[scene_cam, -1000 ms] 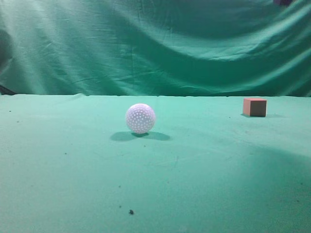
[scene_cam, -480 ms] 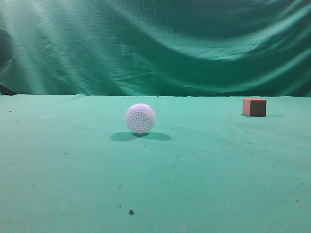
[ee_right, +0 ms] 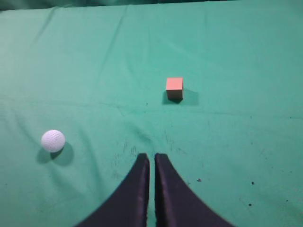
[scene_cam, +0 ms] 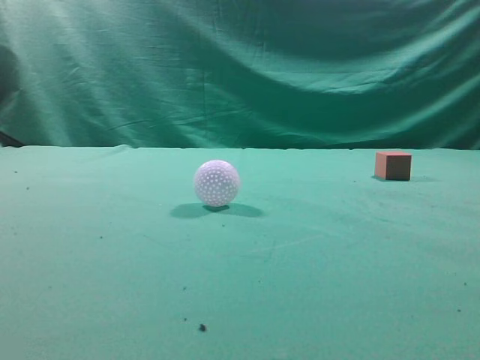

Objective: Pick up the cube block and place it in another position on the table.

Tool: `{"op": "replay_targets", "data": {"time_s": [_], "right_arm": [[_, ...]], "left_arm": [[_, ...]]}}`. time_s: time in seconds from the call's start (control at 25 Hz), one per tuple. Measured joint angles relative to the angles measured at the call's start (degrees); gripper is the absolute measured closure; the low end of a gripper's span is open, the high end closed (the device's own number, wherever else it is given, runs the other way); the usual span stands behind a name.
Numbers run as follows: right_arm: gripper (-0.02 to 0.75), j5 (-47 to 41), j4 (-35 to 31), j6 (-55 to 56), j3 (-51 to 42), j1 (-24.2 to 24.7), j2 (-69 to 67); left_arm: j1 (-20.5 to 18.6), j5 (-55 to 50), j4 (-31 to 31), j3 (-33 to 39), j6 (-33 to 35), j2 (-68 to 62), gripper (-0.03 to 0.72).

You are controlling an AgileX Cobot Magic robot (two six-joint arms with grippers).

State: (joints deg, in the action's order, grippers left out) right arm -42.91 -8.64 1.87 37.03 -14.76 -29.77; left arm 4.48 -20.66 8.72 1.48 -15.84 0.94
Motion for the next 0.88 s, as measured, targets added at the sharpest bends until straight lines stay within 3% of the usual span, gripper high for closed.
{"op": "replay_targets", "data": {"time_s": [0.28, 0.48, 0.64, 0.88], "right_arm": [[0.738, -0.3, 0.3, -1.4, -0.1, 0.0, 0.8], [0.738, 0.1, 5.9, -3.8, -1.4, 0.0, 0.8], [0.738, 3.0, 7.2, -4.0, -8.0, 0.9, 4.4], [0.738, 13.9, 5.6, -3.5, -23.2, 8.3, 15.6]], "left_arm": [[0.0, 0.0, 0.0, 0.0, 0.0, 0.0, 0.426], [0.0, 0.0, 0.0, 0.0, 0.0, 0.0, 0.426], [0.0, 0.0, 0.0, 0.0, 0.0, 0.0, 0.426], [0.0, 0.0, 0.0, 0.0, 0.0, 0.0, 0.426]]}}
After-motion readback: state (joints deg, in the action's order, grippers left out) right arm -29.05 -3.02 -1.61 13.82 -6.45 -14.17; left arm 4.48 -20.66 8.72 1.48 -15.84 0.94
